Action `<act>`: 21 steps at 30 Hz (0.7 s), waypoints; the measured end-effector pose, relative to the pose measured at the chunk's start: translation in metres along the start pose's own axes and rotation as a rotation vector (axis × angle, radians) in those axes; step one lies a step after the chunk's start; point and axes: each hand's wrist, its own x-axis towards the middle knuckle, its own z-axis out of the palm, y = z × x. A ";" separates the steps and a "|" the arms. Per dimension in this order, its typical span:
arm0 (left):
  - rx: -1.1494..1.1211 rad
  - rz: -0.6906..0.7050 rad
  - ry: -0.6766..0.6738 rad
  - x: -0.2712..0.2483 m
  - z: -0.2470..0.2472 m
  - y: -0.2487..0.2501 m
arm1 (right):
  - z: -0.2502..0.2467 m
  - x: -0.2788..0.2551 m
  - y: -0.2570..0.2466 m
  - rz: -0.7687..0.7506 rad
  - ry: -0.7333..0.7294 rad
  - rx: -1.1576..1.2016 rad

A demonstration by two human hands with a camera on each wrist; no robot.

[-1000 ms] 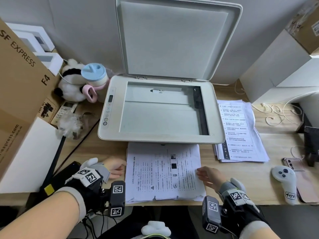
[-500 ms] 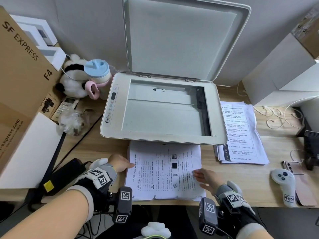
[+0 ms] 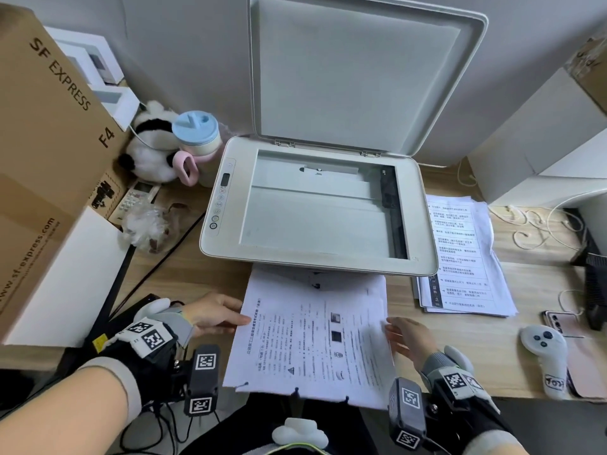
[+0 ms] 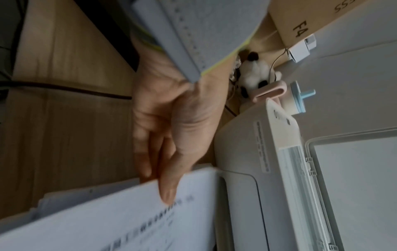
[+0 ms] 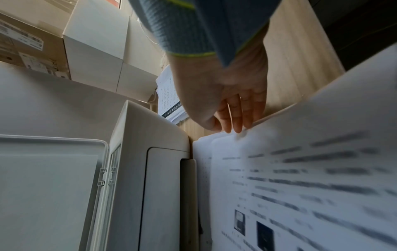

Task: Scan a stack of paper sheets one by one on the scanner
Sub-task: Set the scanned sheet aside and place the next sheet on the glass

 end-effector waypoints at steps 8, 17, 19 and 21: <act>-0.041 0.227 -0.170 -0.029 0.004 0.032 | -0.012 -0.016 0.001 -0.018 -0.165 -0.032; -0.137 0.590 -0.048 -0.072 -0.001 0.129 | -0.041 -0.031 -0.029 -0.236 -0.309 0.173; -0.171 0.634 -0.009 -0.073 -0.007 0.144 | -0.041 -0.039 -0.049 -0.326 -0.310 0.154; -0.250 0.646 0.099 -0.071 -0.010 0.156 | -0.041 -0.051 -0.073 -0.401 -0.291 0.118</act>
